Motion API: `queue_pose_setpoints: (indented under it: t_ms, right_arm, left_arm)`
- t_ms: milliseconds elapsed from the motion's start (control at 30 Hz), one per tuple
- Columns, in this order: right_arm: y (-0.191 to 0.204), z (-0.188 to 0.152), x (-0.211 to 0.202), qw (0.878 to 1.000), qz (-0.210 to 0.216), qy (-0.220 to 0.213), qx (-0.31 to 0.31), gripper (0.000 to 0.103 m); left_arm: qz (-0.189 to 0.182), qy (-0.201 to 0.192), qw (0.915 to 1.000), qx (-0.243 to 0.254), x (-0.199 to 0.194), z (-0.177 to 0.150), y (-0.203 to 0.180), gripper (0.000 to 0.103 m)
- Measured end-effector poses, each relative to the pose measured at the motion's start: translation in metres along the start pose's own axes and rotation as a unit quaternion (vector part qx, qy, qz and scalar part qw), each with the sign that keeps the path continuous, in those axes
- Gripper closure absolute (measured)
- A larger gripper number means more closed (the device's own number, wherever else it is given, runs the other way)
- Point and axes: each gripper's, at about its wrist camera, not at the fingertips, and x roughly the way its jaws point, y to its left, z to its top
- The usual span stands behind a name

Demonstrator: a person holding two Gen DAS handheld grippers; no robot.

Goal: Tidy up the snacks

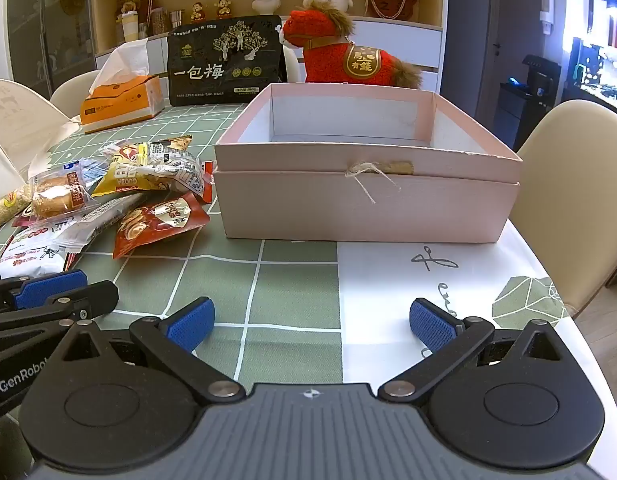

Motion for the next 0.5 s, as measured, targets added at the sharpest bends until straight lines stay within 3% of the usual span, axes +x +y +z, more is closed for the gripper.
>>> queue_pose_setpoints:
  t_ms: [500]
  right_arm:
    - [-0.0001, 0.0000, 0.0000, 1.000, 0.000, 0.000, 0.001, 0.000]
  left_arm:
    - [0.002, 0.000, 1.0000, 0.002, 0.0001, -0.0001, -0.0001, 0.073]
